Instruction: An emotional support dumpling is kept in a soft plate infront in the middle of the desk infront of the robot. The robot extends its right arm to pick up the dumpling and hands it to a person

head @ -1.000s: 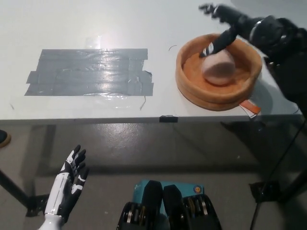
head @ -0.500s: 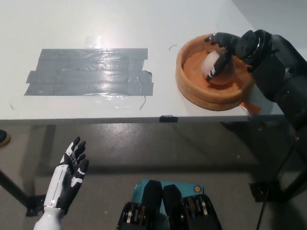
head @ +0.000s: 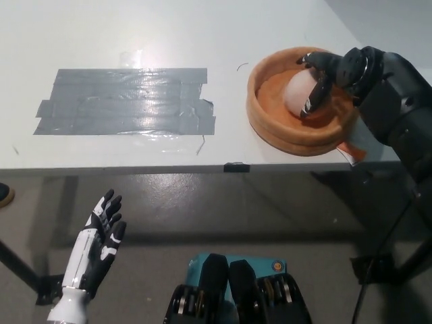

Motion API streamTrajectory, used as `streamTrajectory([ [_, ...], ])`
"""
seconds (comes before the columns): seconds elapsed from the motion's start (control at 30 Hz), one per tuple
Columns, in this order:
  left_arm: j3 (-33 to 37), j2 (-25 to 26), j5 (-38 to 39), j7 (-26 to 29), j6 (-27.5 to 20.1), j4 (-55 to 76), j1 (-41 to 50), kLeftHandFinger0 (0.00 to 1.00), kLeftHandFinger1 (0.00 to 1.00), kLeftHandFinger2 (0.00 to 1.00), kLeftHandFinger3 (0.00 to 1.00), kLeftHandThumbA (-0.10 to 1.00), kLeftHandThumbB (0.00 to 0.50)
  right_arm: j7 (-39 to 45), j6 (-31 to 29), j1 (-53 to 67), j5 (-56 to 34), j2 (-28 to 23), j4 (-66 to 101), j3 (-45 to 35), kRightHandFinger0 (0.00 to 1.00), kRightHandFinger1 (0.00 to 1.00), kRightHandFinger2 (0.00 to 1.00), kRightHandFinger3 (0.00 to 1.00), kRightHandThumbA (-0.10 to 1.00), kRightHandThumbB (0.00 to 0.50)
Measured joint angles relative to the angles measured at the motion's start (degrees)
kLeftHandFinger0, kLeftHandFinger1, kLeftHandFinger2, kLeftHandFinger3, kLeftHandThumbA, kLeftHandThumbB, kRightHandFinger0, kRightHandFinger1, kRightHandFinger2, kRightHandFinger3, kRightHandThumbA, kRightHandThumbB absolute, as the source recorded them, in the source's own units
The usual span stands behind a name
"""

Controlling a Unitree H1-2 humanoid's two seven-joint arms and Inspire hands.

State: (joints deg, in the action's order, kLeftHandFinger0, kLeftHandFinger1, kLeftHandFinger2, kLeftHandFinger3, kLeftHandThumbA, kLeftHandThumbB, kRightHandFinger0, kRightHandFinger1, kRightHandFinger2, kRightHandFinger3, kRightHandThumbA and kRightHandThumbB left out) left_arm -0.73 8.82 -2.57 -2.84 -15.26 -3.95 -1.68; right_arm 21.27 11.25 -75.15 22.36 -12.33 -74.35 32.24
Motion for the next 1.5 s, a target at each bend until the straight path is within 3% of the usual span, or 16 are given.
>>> streamTrajectory([
  [0.43, 0.00, 0.08, -0.09, -0.48, 0.00, -0.02, -0.44, 1.00, 1.00, 1.00, 1.00, 0.83, 0.345, 2.21, -1.09, 0.25, 0.55, 0.07, -0.55, -1.27, 1.00, 1.00, 1.00, 1.00, 0.92, 0.348],
  [0.47, -0.01, 0.08, -0.10, -0.48, 0.00, -0.02, -0.44, 1.00, 1.00, 1.00, 1.00, 0.84, 0.345, 2.51, -1.72, 0.34, 0.79, 0.07, -0.57, -0.99, 0.76, 0.73, 0.86, 1.00, 0.63, 0.292],
  [0.5, -0.01, 0.08, -0.11, -0.48, 0.00, -0.01, -0.43, 1.00, 1.00, 1.00, 1.00, 0.84, 0.345, 2.72, -2.08, 0.43, 0.96, 0.08, -0.62, -0.92, 0.62, 0.61, 0.77, 1.00, 0.56, 0.297],
  [0.53, -0.01, 0.08, -0.11, -0.48, 0.00, -0.01, -0.43, 1.00, 1.00, 1.00, 1.00, 0.84, 0.336, 2.72, -2.08, 0.43, 0.96, 0.08, -0.62, -0.92, 0.28, 0.34, 0.53, 1.00, 0.40, 0.285],
  [0.6, 0.00, 0.08, -0.20, -0.48, 0.01, -0.01, -0.42, 1.00, 1.00, 1.00, 1.00, 0.84, 0.336, 2.93, -2.64, 0.69, 1.32, 0.08, -1.22, -0.92, 0.01, 0.11, 0.26, 0.73, 0.06, 0.298],
  [0.67, 0.00, 0.08, -0.22, -0.48, 0.01, -0.01, -0.42, 1.00, 1.00, 1.00, 1.00, 0.84, 0.345, 2.93, -3.01, 0.69, 1.84, 0.01, -1.66, -0.12, 0.00, 0.15, 0.27, 0.52, -0.09, 0.197],
  [0.7, -0.01, 0.08, -0.21, -0.49, 0.01, -0.02, -0.44, 1.00, 1.00, 1.00, 1.00, 0.84, 0.347, 2.92, -3.30, 0.69, 2.41, -0.04, -1.94, 0.65, 0.00, 0.26, 0.41, 0.71, -0.10, 0.105],
  [0.77, -0.02, 0.08, -0.22, -0.48, 0.01, -0.02, -0.53, 1.00, 1.00, 1.00, 1.00, 0.83, 0.341, 2.89, -3.86, 0.90, 3.51, -0.23, -2.27, 2.06, 0.10, 0.41, 0.55, 0.81, -0.10, 0.127],
  [0.83, -0.04, 0.08, -0.20, -0.48, 0.00, -0.02, -0.59, 1.00, 1.00, 1.00, 1.00, 0.83, 0.341, 2.79, -4.31, 1.10, 4.23, -0.37, -2.27, 3.18, 0.40, 0.76, 0.83, 0.70, -0.10, 0.197],
  [0.87, -0.05, 0.08, -0.20, -0.48, 0.00, -0.02, -0.62, 1.00, 1.00, 1.00, 1.00, 0.84, 0.335, 2.75, -4.55, 1.14, 4.54, -0.40, -2.27, 3.61, 0.46, 0.79, 0.82, 0.68, -0.10, 0.206],
  [0.97, -0.08, 0.09, -0.23, -0.47, 0.00, -0.10, -0.87, 1.00, 1.00, 1.00, 1.00, 0.85, 0.332, 2.74, -4.89, 1.13, 5.25, -0.47, -2.64, 4.09, 0.07, 0.41, 0.48, 0.65, -0.10, 0.220],
  [1.07, -0.12, 0.10, -0.23, -0.48, 0.01, -0.12, -1.11, 1.00, 1.00, 1.00, 1.00, 0.85, 0.340, 2.71, -5.05, 1.13, 5.52, -0.56, -2.95, 4.05, 0.04, 0.48, 0.61, 0.56, -0.10, 0.190],
  [1.2, -0.24, 0.10, -0.22, -0.48, 0.01, -0.13, -1.12, 1.00, 1.00, 1.00, 1.00, 0.83, 0.330, 1.78, -5.87, 1.38, 5.48, -0.95, -3.03, 3.13, 0.23, 0.70, 0.85, 0.37, -0.10, 0.211],
  [1.33, -0.34, 0.10, -0.06, -0.50, 0.01, -0.13, -1.10, 1.00, 1.00, 1.00, 1.00, 0.83, 0.328, -0.81, -7.07, 2.80, 3.89, -1.30, -2.90, -2.24, 0.34, 0.96, 1.00, 0.69, -0.10, 0.164],
  [1.37, -0.35, 0.10, -0.03, -0.50, 0.01, -0.13, -1.10, 1.00, 1.00, 1.00, 1.00, 0.84, 0.330, -1.71, -7.40, 3.36, 2.97, -1.43, -2.85, -4.47, 0.46, 1.00, 1.00, 0.97, -0.10, 0.163],
  [1.5, -0.37, 0.11, -0.03, -0.51, 0.07, -0.12, -1.10, 1.00, 1.00, 1.00, 1.00, 0.84, 0.309, -4.99, -8.49, 5.44, -0.98, -1.69, -2.65, -13.98, 0.35, 0.84, 1.00, 1.00, -0.10, 0.164],
])
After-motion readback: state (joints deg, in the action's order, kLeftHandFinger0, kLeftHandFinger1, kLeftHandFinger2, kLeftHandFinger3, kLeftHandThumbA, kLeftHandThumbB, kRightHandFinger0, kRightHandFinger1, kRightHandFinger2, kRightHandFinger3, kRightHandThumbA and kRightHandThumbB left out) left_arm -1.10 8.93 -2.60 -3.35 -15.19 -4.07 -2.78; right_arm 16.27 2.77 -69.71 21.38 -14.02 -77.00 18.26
